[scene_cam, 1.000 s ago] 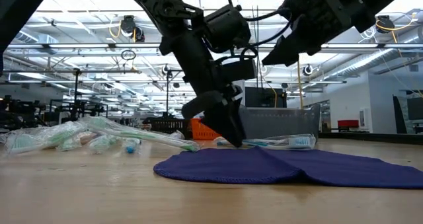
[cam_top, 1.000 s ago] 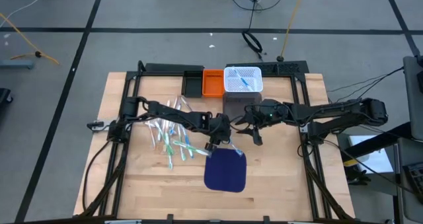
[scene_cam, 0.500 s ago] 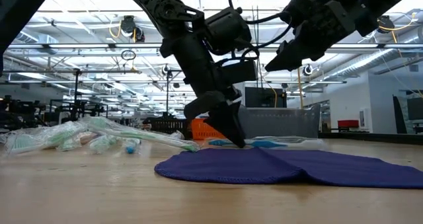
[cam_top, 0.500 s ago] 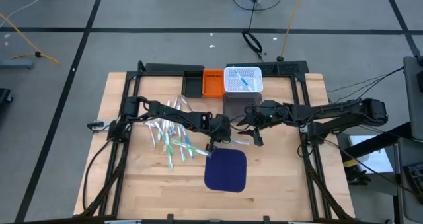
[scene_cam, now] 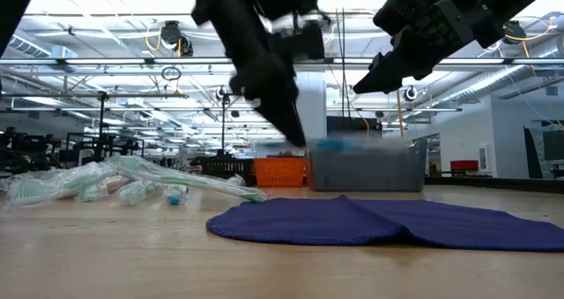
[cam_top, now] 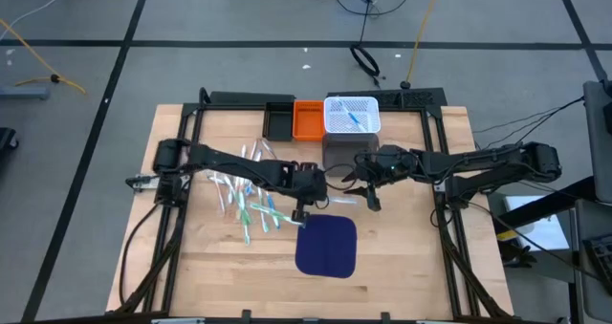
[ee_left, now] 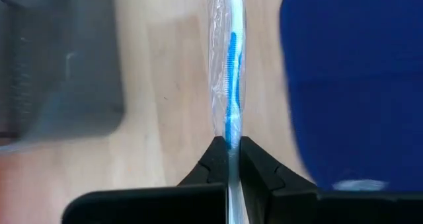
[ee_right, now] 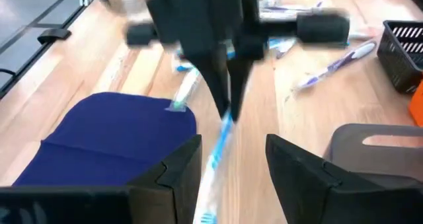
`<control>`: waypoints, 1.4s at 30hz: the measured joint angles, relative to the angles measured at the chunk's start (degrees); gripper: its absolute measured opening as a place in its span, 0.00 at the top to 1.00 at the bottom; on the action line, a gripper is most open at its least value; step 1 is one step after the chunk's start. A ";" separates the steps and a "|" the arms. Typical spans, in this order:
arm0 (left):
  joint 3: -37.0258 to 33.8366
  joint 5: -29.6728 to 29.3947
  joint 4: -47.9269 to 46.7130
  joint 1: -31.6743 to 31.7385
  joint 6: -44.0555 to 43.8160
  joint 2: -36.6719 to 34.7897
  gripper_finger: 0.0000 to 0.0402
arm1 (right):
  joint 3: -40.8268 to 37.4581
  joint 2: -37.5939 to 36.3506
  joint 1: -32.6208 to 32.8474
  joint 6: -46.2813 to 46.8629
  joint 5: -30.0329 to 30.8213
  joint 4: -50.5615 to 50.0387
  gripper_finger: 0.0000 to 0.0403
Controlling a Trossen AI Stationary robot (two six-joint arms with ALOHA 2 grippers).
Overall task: Pick & Place Toothbrushes
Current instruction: Put the blue toothbrush into the white basket
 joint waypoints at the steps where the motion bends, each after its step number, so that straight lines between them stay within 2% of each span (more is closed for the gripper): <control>1: 0.08 -0.23 -0.34 -0.24 -0.51 -1.18 0.99 | 0.00 0.00 0.00 0.00 0.00 0.08 0.60; 12: 0.11 -13.33 -5.74 -1.18 -2.72 -14.29 0.99 | 0.08 -0.71 -0.19 -0.59 0.85 5.34 0.60; 18: 0.17 -14.76 -3.50 -1.30 -2.79 -18.52 0.99 | 0.02 -1.53 -0.17 -1.86 4.79 8.93 0.60; 23: 0.17 -14.66 1.15 -1.41 -2.41 -18.33 0.98 | 0.02 -1.53 -0.15 -1.88 4.55 17.25 0.60; 33: 0.11 -14.68 7.22 -1.39 -1.75 -17.89 0.99 | 0.02 -1.52 -0.11 -1.68 6.03 25.51 0.61; 37: 0.13 -14.66 7.72 -1.39 -1.22 -17.89 0.98 | 0.02 -1.51 -0.11 -1.92 6.03 26.57 0.69; 42: 0.13 -14.67 7.71 -1.39 -1.23 -17.89 0.98 | 0.02 -1.49 -0.02 -3.49 5.82 27.36 0.90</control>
